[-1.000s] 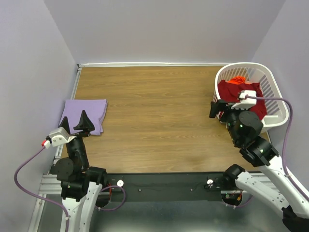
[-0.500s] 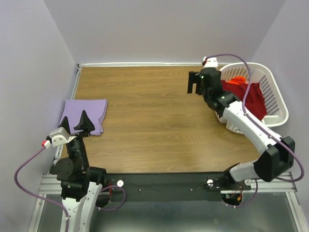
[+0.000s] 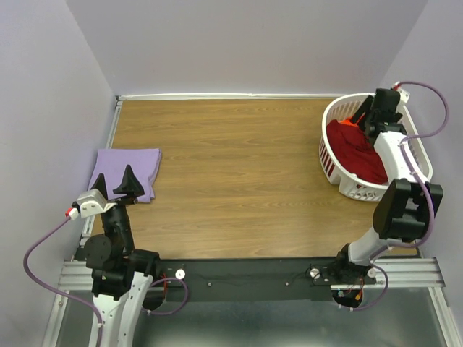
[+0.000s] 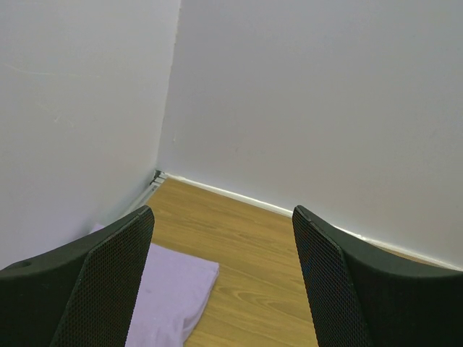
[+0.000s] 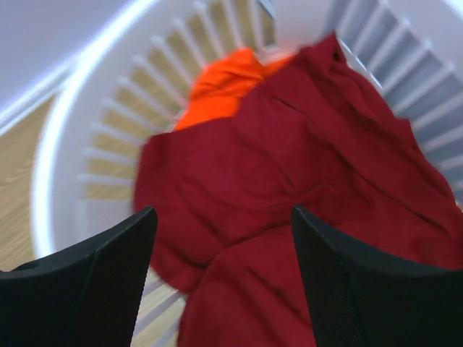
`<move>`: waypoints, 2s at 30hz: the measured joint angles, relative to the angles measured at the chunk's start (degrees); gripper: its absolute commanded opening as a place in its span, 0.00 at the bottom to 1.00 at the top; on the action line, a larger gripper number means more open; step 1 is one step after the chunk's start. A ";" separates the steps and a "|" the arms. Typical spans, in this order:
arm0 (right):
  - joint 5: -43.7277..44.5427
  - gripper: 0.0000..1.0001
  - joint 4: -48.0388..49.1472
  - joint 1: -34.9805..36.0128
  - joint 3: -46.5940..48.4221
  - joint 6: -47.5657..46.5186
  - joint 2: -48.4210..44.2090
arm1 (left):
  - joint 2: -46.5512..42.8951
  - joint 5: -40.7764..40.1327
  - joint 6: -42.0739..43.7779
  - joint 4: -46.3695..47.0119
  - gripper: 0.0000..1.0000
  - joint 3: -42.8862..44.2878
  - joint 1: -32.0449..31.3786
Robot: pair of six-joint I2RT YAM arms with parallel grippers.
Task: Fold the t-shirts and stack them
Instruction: Grab the tshirt from the pile
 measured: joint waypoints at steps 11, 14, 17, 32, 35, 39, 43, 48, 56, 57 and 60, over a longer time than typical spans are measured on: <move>-6.40 0.65 -0.46 -6.95 -0.70 4.96 18.08 | 0.00 0.00 0.17 0.04 0.85 -0.26 -0.81; -6.82 0.43 -0.55 -6.95 1.36 4.24 22.58 | 0.00 0.00 0.28 0.04 0.85 -0.50 -0.81; -7.78 0.20 -1.22 -6.95 4.20 2.54 24.94 | 0.00 0.00 0.33 0.07 0.85 -0.70 -0.81; -8.94 0.01 -3.45 -6.05 9.79 -2.86 14.16 | 0.00 0.04 1.03 0.46 0.85 -0.87 -0.81; -9.38 0.01 -3.50 -5.75 9.81 -2.97 5.70 | 0.00 0.04 1.11 0.46 0.85 -0.87 -0.81; -10.93 0.01 -2.84 -5.49 11.61 -3.02 -4.46 | 0.00 0.04 1.11 0.46 0.85 -0.87 -0.81; -14.12 0.01 -2.54 -5.49 13.75 -3.23 -8.13 | 0.00 0.04 1.11 0.46 0.85 -0.87 -0.81; -22.40 0.01 -3.41 -5.49 16.94 -3.67 -7.37 | 0.00 0.07 1.11 0.44 0.85 -0.87 -0.81; -28.79 0.02 -3.93 -5.40 23.58 -3.56 -5.70 | 0.00 0.09 1.11 0.39 0.85 -0.87 -0.81; -27.47 0.02 -3.28 -5.38 21.75 -3.56 -6.54 | 0.00 0.09 1.11 0.33 0.85 -0.87 -0.81; -22.32 0.09 -1.95 -5.35 13.99 -3.54 -9.38 | 0.00 0.09 1.09 0.17 0.85 -0.87 -0.81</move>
